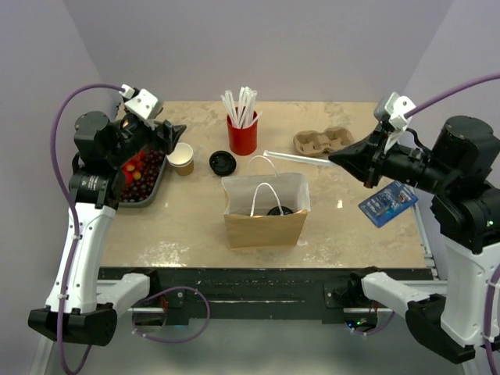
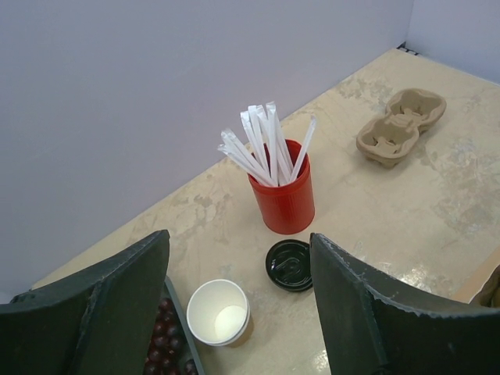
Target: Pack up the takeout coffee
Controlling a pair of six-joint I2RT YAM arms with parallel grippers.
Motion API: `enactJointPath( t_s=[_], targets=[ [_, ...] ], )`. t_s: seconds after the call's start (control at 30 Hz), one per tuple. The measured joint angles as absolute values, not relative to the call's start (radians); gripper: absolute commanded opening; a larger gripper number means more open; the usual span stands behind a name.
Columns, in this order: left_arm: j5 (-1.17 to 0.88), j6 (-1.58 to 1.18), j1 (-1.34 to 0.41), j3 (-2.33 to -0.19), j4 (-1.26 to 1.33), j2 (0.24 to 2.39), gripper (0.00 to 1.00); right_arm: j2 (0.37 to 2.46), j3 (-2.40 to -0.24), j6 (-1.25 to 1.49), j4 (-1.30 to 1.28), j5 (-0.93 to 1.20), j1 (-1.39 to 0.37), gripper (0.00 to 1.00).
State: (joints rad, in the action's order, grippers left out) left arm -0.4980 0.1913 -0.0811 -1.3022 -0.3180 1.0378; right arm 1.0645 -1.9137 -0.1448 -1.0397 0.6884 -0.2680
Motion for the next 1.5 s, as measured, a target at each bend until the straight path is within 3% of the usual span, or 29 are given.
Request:
enactJointPath(
  t_s=[0.33, 0.83, 0.93, 0.97, 1.03, 1.27, 1.47, 1.5],
  targets=[
    [-0.503, 0.190, -0.081, -1.254, -0.301, 0.997, 0.76, 1.008, -2.011, -0.274, -1.298, 0.540, -0.267, 0.00],
    [-0.514, 0.167, -0.081, -1.230, -0.285, 0.973, 0.76, 0.968, -1.898, -0.351, -1.340, 0.624, -0.268, 0.00],
    [-0.514, 0.167, -0.081, -1.228, -0.286, 0.962, 0.77, 0.985, -1.857, -0.361, -1.342, 0.640, -0.267, 0.32],
    [-0.514, 0.167, -0.081, -1.228, -0.285, 0.958, 0.77, 0.998, -1.842, -0.368, -1.344, 0.648, -0.268, 0.60],
    [-0.514, 0.167, -0.081, -1.228, -0.285, 0.952, 0.77, 1.036, -1.826, -0.376, -1.350, 0.662, -0.268, 0.99],
    [-0.542, 0.149, -0.081, -1.229, -0.285, 0.950, 0.79, 1.152, -1.815, -0.294, -1.207, 0.613, -0.267, 0.99],
    [-0.530, 0.113, -0.081, -1.280, -0.286, 0.972, 0.91, 1.195, -1.820, -0.128, -0.944, 0.426, -0.268, 0.99],
    [-0.521, 0.109, -0.081, -1.297, -0.285, 0.976, 0.98, 1.209, -1.825, -0.093, -0.909, 0.379, -0.268, 0.99]
  ],
)
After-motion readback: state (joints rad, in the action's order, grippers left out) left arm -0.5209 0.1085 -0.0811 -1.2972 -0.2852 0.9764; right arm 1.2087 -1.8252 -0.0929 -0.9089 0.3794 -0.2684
